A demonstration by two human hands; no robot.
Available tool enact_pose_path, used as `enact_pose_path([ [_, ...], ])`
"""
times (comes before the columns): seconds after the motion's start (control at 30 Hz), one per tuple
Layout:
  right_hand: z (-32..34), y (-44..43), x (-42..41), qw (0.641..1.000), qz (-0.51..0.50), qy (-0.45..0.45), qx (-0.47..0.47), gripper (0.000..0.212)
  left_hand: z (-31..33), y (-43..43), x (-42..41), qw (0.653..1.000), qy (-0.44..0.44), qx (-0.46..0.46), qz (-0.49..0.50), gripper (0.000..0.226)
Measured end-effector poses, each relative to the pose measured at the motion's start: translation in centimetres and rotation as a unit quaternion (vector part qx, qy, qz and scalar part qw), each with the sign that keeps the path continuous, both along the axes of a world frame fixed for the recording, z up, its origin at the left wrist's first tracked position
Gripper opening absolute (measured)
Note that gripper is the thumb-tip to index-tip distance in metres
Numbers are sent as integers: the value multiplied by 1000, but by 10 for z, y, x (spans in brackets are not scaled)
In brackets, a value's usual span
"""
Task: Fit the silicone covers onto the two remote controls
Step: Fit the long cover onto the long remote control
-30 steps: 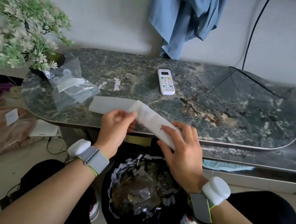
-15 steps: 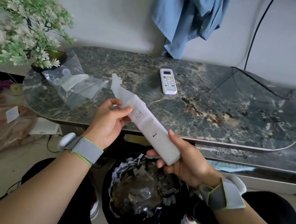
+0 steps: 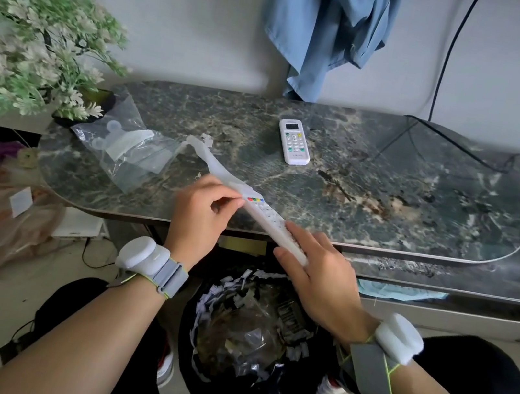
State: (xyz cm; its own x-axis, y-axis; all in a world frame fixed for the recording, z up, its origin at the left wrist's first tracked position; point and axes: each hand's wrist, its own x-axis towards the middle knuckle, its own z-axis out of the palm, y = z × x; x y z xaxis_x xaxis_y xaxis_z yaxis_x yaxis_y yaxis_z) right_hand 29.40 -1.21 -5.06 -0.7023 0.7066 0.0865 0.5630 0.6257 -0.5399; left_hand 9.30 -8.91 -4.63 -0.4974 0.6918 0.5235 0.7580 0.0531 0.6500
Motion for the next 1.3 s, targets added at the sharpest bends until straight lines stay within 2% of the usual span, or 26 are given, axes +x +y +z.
enact_pose_path([
  [0.1, 2, -3, -1, 999, 7, -26, 43, 53, -6, 0, -1, 997, 76, -29, 16, 4],
  [0.17, 1, -5, -3, 998, 5, -33, 51, 52, -12, 2, 4, 989, 126, -70, 38, 12],
  [0.23, 0, -7, -4, 997, 4, -40, 62, 51, -17, 5, 9, 980, 150, -113, 62, 25],
  [0.3, -1, -9, -4, 996, 3, -44, 71, 51, -18, 6, 12, 976, 151, -133, 83, 23],
  [0.43, -2, -9, -2, 995, -7, -51, 83, 52, -20, 8, 9, 993, 49, -97, 44, 7],
  [0.5, -2, -8, -3, 995, -10, -47, 89, 51, -18, 7, 11, 998, -4, -61, 6, 7],
  [0.67, -4, -4, -2, 996, -13, -25, 89, 50, -15, 2, 19, 996, -69, -28, -50, 8],
  [0.73, -4, -3, -2, 996, -10, -23, 91, 50, -16, 0, 19, 993, -99, -32, -57, 7],
  [0.8, -5, -1, -4, 995, -10, -16, 93, 50, -18, 1, 19, 982, -182, -41, -20, 6],
  [0.83, -5, -1, -4, 996, -11, -11, 92, 50, -18, 3, 17, 962, -269, -34, 14, 6],
  [0.87, -4, -2, -5, 996, -11, -4, 91, 50, -17, 5, 15, 923, -382, -12, 36, 4],
  [0.93, -4, -6, -6, 997, -4, 15, 79, 51, -13, 7, 7, 812, -579, 61, 33, 6],
  [1.0, -3, -10, -7, 998, 6, 35, 59, 52, -10, 8, -4, 736, -668, 113, 2, 15],
  [1.07, -3, -13, -7, 998, 12, 62, 31, 54, -7, 7, -11, 698, -703, 131, -27, 19],
  [1.13, -3, -14, -6, 995, 13, 99, -5, 54, -5, 7, -15, 676, -723, 133, -49, 21],
  [1.23, -2, -17, -4, 989, 19, 141, -38, 50, -2, 6, -18, 655, -739, 131, -88, 32],
  [1.3, 0, -19, -4, 987, 21, 153, -47, 48, 0, 6, -18, 654, -738, 120, -115, 39],
])
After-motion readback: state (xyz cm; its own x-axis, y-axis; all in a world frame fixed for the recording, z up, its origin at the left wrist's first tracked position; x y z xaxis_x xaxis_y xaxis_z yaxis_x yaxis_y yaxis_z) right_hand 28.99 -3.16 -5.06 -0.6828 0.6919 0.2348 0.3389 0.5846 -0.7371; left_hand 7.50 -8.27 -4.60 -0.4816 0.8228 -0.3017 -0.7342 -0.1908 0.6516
